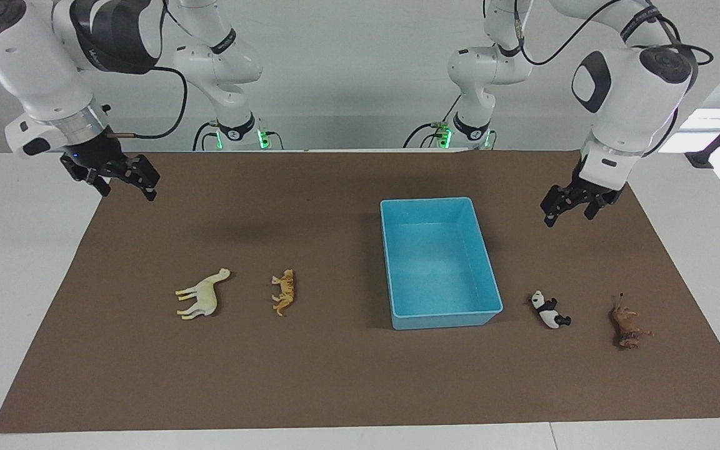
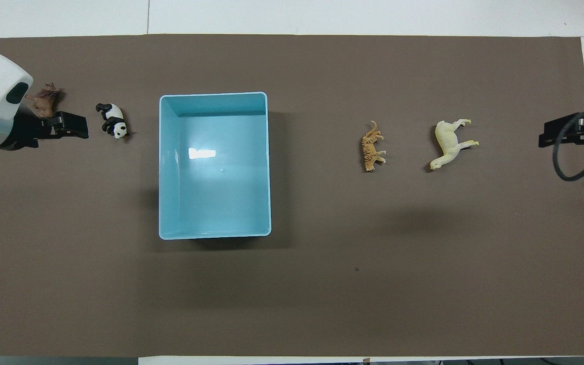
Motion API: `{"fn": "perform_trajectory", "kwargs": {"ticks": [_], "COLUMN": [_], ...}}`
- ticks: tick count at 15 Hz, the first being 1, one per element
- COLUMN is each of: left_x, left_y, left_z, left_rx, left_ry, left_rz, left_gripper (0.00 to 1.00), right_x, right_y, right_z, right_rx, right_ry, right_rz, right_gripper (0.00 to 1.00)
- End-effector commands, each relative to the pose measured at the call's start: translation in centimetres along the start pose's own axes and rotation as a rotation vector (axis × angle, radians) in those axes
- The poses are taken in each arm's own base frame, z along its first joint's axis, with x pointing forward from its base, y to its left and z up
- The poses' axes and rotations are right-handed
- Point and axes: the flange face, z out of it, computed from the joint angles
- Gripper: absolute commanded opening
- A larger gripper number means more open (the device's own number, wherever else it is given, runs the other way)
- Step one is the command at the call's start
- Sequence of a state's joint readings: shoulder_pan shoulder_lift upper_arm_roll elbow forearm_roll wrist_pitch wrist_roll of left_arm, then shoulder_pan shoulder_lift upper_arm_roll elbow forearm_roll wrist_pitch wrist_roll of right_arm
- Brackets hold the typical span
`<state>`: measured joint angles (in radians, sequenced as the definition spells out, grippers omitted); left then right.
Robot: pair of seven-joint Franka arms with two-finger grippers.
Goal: Put all toys into storage box
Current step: 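Reach the left gripper toward the panda toy while the right gripper reaches the tiger, then grasp the panda with the left gripper while the right gripper grasps the tiger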
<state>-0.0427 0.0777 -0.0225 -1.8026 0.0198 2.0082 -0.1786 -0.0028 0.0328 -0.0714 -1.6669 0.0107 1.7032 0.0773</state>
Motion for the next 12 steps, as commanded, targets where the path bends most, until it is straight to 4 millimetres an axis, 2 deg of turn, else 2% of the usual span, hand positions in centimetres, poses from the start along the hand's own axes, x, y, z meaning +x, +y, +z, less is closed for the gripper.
{"fn": "perform_trajectory", "kwargs": {"ticks": [1,3,5,6,7,9,12], "left_x": [2.6,3.4,3.6,3.9,4.1,4.6,4.7], "left_y": [-0.7,-1.5,-2.6,-2.7,-1.9,-2.3,-0.8], "left_z": [5.2,9.5,12.1,14.2,16.8,18.2,20.1], "left_rx": [0.007,0.002,-0.008,-0.006,-0.008,-0.017,-0.028], "left_ry": [0.05,0.077,0.13,0.116,0.108,0.16,0.171], "left_rz": [-0.031,-0.05,-0.079,-0.086,-0.082,-0.119,-0.124], "left_gripper": [1.0,1.0,1.0,1.0,1.0,1.0,1.0], "right_x": [1.8,3.2,4.2,4.7,5.0,5.4,5.2], "right_y": [-2.8,-5.7,-8.9,-10.4,-12.0,-14.7,-19.7], "right_z": [4.0,6.8,9.3,10.7,11.9,14.1,17.7], "right_rx": [-0.001,0.0,0.003,0.004,0.011,0.02,0.028], "right_ry": [0.004,0.022,0.045,0.057,0.075,0.093,0.105], "right_rz": [0.021,0.004,0.002,-0.007,-0.017,-0.027,-0.026], "right_gripper": [1.0,1.0,1.0,1.0,1.0,1.0,1.0]}}
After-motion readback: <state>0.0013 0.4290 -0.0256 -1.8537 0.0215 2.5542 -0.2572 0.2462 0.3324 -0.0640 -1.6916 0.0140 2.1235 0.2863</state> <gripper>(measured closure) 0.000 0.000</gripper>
